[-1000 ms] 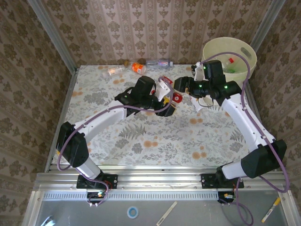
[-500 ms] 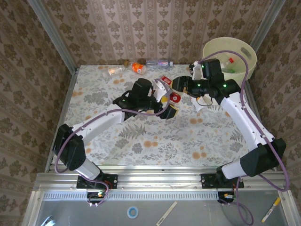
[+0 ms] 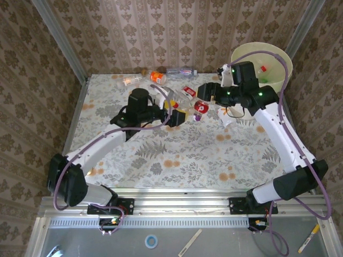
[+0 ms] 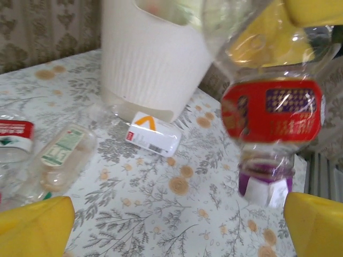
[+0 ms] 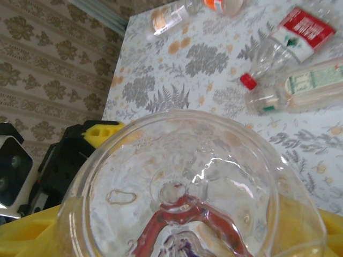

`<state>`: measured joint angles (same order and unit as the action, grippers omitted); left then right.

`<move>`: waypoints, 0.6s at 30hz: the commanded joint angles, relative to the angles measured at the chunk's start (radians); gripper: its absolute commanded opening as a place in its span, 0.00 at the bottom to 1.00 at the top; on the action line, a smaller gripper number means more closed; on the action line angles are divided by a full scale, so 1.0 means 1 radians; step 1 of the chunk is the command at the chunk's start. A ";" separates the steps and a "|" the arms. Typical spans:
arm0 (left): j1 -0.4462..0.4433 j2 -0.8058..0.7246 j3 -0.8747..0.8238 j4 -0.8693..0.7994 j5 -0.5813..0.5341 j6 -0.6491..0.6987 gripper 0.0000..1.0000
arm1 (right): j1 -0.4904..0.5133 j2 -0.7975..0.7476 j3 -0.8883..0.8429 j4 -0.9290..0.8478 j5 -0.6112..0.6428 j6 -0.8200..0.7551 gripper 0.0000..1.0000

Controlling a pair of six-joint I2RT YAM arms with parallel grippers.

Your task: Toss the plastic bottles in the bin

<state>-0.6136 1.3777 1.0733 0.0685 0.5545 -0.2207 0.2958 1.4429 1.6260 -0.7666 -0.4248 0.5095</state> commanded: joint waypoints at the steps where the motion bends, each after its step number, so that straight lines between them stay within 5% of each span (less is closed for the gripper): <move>1: 0.031 -0.064 -0.024 0.057 0.011 -0.048 1.00 | -0.013 -0.024 0.049 -0.011 0.094 -0.037 0.21; 10: 0.081 -0.132 -0.080 0.001 -0.050 -0.037 1.00 | -0.029 -0.123 0.175 0.074 0.332 -0.183 0.20; 18: 0.080 -0.093 -0.070 0.022 -0.040 -0.054 1.00 | -0.028 -0.281 0.109 0.413 0.602 -0.413 0.19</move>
<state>-0.5358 1.2675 0.9993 0.0784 0.5087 -0.2527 0.2680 1.2076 1.7603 -0.5537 0.0433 0.2295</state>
